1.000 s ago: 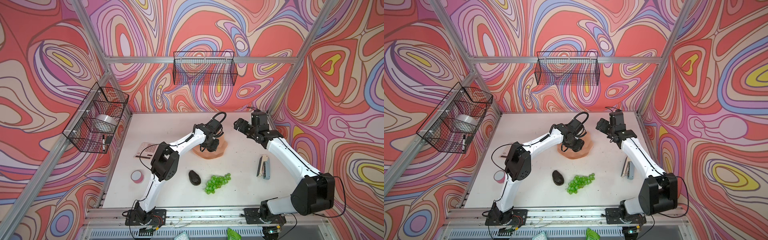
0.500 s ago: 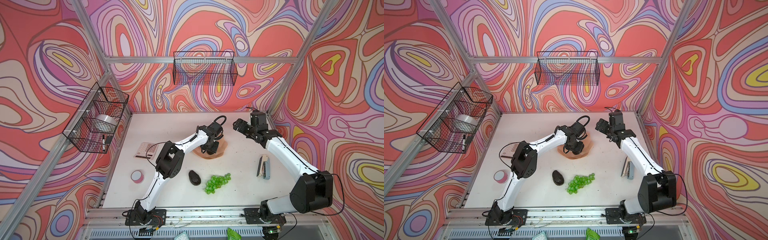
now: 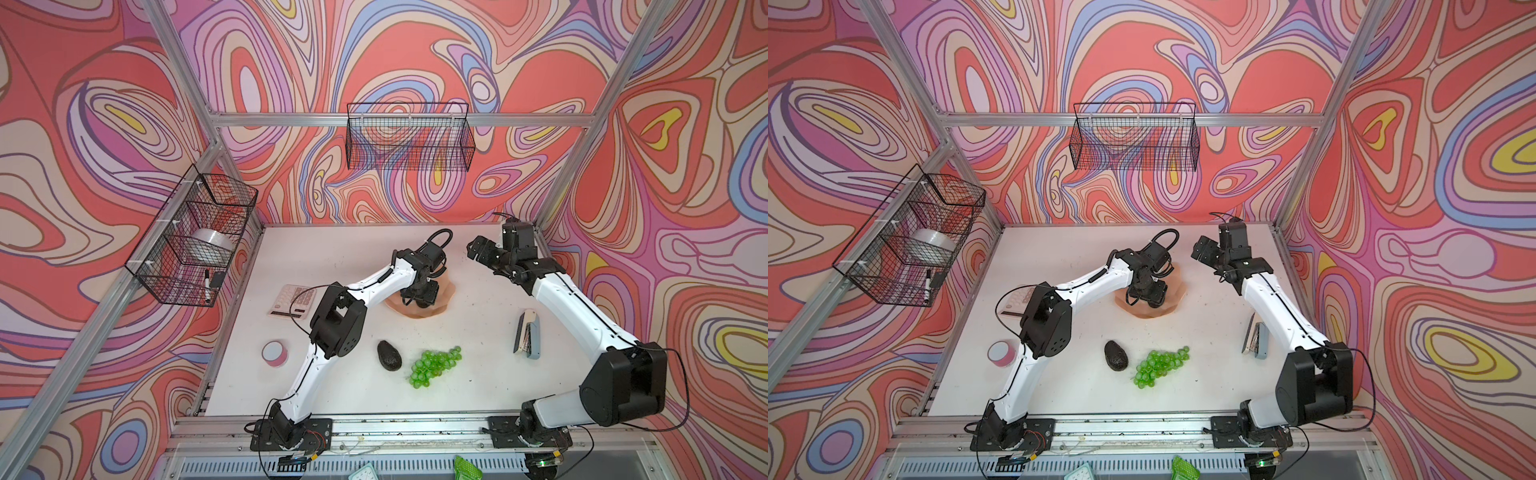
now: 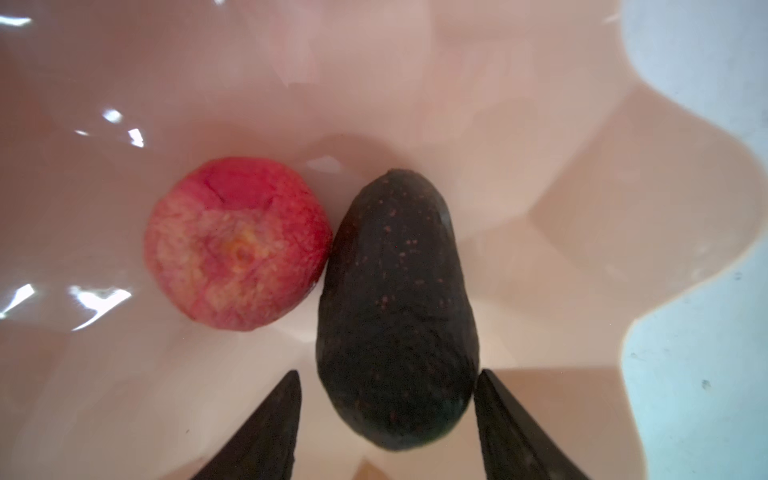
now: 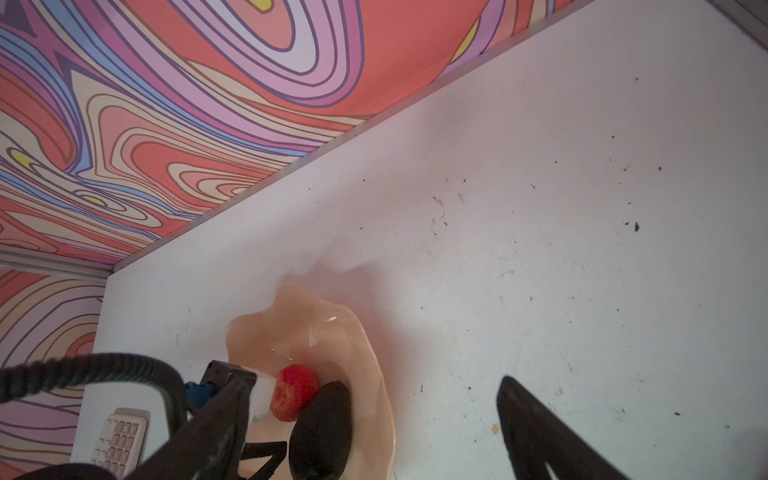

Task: Place and organize the fake fruits in the fruit bowl
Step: 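Carry the avocado with the left gripper into the bowl beside the apple, then retract the left gripper while the right gripper grasps the other avocado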

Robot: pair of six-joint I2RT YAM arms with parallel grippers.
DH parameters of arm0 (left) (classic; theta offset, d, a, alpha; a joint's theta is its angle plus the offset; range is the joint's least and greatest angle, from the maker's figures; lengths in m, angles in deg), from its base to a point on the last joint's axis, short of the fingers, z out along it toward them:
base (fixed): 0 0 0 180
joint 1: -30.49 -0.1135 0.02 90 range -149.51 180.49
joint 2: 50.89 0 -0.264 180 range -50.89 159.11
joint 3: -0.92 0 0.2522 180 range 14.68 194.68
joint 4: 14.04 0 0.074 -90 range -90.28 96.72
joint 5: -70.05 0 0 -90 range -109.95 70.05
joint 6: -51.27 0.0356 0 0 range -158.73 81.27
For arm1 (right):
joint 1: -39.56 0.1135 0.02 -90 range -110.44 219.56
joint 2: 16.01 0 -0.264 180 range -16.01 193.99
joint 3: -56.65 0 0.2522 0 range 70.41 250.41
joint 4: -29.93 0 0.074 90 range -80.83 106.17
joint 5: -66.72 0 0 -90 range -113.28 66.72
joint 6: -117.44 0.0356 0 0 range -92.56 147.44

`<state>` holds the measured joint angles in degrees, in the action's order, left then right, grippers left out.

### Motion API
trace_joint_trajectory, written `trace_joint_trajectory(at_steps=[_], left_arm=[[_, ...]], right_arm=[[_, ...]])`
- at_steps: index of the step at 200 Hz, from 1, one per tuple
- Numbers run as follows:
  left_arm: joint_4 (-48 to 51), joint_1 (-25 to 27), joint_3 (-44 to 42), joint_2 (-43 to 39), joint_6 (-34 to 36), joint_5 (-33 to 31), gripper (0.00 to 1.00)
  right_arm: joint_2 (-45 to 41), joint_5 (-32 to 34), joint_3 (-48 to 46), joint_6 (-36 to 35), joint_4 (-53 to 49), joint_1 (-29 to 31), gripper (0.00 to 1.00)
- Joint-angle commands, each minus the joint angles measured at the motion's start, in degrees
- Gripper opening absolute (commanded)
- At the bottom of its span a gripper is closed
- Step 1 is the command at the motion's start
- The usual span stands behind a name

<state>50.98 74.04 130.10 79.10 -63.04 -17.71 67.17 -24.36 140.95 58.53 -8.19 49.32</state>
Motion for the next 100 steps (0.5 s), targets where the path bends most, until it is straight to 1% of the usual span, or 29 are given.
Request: trace_joint_trajectory(at_steps=[1, 23, 38, 54, 72, 86, 100], left_arm=[[1.4, -0.3, -0.2, -8.0, -1.2, -4.3, 0.68], [-1.7, -2.1, -6.4, -16.1, -2.4, -7.5, 0.7], [-6.0, -4.4, -13.7, -23.4, -3.4, -8.8, 0.71], [-13.1, -6.5, -24.4, -33.3, -3.2, -13.9, 0.74], [-21.5, -7.7, -36.4, -44.0, -0.2, -21.0, 0.8], [-25.5, -9.0, -43.3, -50.7, 1.9, -24.3, 0.83], [-26.9, -11.1, -48.2, -56.5, 2.5, -27.0, 0.88]], right_arm=[[0.3, -0.6, 1.6, -2.5, -1.3, -0.3, 0.95], [-0.4, -4.4, 0.7, -3.8, -1.8, -0.1, 0.92], [-0.9, -4.0, 0.2, -5.5, -2.8, 1.9, 0.91], [-0.9, -0.8, 1.0, -8.8, -5.4, 7.3, 0.91], [-0.2, 0.6, 1.3, -10.5, -7.8, 14.3, 0.9], [0.4, 0.3, 0.7, -10.7, -9.3, 19.8, 0.89], [1.1, 0.5, -0.1, -10.7, -10.7, 25.9, 0.89]])
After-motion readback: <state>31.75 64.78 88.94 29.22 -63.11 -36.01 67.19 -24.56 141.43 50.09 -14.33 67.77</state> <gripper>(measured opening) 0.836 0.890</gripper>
